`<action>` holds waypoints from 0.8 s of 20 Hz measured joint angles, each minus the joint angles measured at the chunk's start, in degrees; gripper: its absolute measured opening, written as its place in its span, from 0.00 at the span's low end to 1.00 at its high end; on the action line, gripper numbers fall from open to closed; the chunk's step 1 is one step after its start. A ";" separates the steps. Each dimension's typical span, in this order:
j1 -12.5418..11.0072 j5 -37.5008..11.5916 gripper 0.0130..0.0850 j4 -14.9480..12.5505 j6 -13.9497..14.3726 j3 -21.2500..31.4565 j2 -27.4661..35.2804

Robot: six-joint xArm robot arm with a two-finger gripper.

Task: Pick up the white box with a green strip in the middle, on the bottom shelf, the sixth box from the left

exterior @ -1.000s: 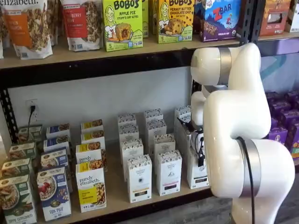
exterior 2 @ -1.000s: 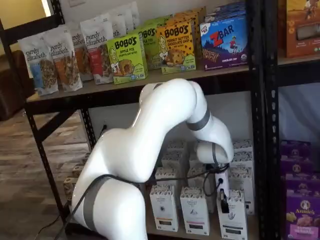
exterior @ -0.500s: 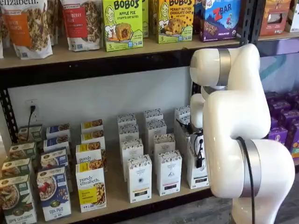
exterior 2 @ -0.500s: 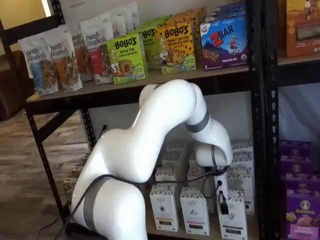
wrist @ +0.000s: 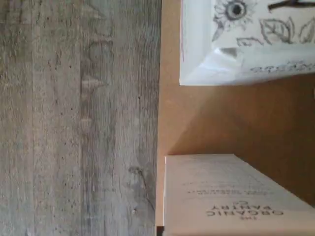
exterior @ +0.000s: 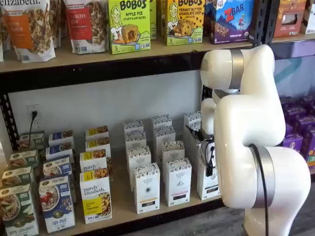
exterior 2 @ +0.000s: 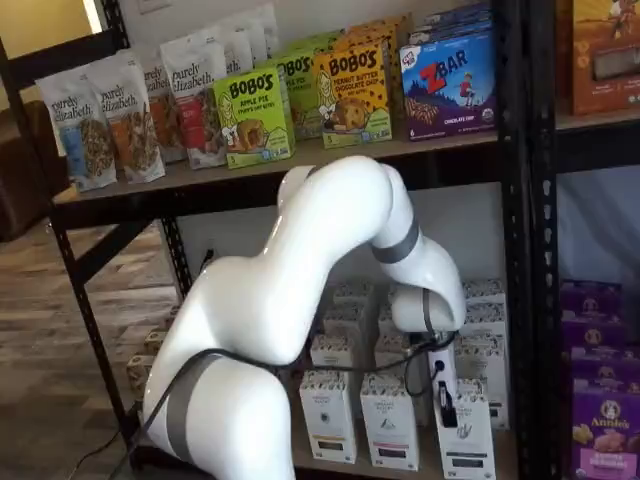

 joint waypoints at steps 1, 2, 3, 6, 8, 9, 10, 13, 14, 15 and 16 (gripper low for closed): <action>-0.01 0.00 0.50 0.20 -0.19 0.13 -0.12; -0.02 -0.06 0.44 0.36 -0.34 0.29 -0.24; -0.05 -0.30 0.44 0.40 -0.39 0.53 -0.38; -0.12 -1.01 0.44 -0.63 0.49 1.41 -0.91; -0.13 -1.19 0.44 -1.52 1.30 2.25 -1.47; -0.10 -1.33 0.44 -1.95 1.75 3.07 -2.01; -0.03 -1.44 0.44 -2.09 1.95 3.74 -2.44; 0.41 -1.95 0.44 -2.52 2.82 6.99 -4.62; 0.63 -2.17 0.44 -2.57 3.13 8.41 -5.61; 0.87 -2.72 0.44 -3.31 4.09 10.08 -6.70; 1.15 -3.47 0.44 -3.90 4.96 11.94 -7.90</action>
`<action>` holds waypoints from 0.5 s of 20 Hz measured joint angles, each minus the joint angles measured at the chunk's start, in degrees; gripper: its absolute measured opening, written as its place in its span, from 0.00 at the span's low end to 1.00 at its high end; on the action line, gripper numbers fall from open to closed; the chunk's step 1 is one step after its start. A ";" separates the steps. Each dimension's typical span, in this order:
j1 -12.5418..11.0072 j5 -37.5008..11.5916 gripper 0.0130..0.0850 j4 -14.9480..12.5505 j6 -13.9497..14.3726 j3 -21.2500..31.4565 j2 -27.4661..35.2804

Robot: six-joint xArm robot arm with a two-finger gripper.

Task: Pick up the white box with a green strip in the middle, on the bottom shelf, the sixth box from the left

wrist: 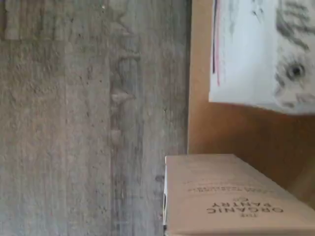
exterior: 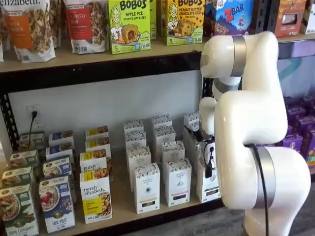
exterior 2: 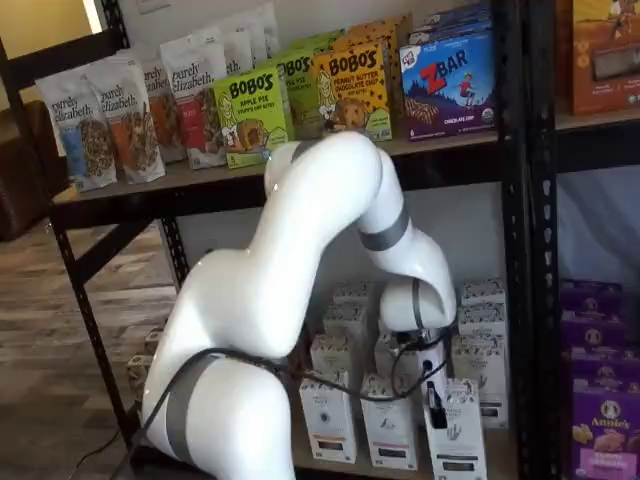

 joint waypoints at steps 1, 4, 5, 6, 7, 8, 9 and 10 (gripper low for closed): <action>0.36 -0.31 0.44 -0.06 0.43 1.72 -1.21; 1.94 -1.61 0.44 2.20 0.02 9.28 -6.66; 2.26 -2.20 0.44 2.42 0.19 11.42 -8.24; 2.47 -3.03 0.44 1.88 0.98 13.42 -9.64; 2.59 -4.69 0.44 0.17 2.76 16.18 -11.49; 2.79 -5.78 0.44 -1.05 4.18 18.88 -13.46; 2.91 -6.55 0.44 -2.32 5.52 20.66 -14.85; 3.12 -7.27 0.44 -3.04 6.45 22.87 -16.58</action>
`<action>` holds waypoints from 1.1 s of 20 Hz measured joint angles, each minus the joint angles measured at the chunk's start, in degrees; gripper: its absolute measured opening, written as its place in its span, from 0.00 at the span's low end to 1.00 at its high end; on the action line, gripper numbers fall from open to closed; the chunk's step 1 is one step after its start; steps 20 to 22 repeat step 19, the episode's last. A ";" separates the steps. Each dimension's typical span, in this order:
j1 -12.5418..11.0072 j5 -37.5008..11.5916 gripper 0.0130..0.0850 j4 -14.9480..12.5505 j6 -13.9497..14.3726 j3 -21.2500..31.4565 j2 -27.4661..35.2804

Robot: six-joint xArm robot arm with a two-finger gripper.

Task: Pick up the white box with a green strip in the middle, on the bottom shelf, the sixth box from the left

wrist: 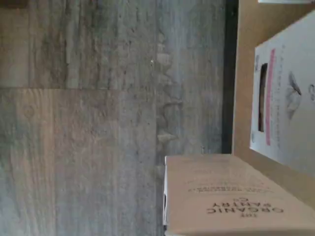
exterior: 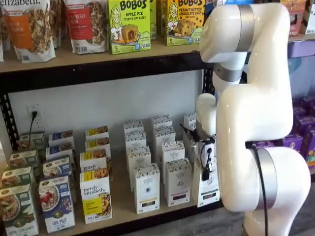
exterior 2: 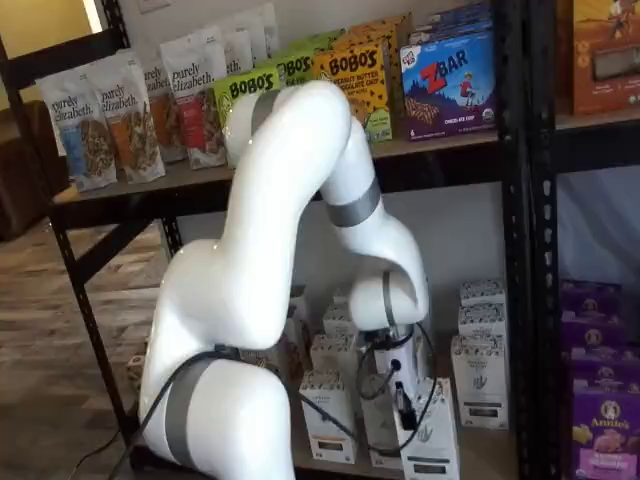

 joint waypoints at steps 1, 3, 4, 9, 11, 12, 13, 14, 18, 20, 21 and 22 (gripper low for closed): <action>0.31 -0.64 0.44 -0.19 0.49 2.22 -1.88; 1.18 -0.82 0.44 1.62 -0.37 5.97 -5.41; 1.75 -0.62 0.44 2.66 -0.81 8.21 -7.64; 3.53 0.77 0.44 1.23 2.30 16.28 -17.05; 4.11 0.98 0.44 0.72 3.31 19.40 -21.05; 4.53 1.23 0.44 0.81 3.56 21.37 -23.78; 4.83 1.55 0.44 0.83 3.81 22.72 -25.81; 5.20 2.09 0.44 0.26 4.64 24.49 -28.62; 6.72 4.78 0.44 -1.34 7.13 30.80 -39.73; 7.03 5.37 0.44 -0.85 6.87 31.86 -41.82; 7.03 5.37 0.44 -0.85 6.87 31.86 -41.82; 7.03 5.37 0.44 -0.85 6.87 31.86 -41.82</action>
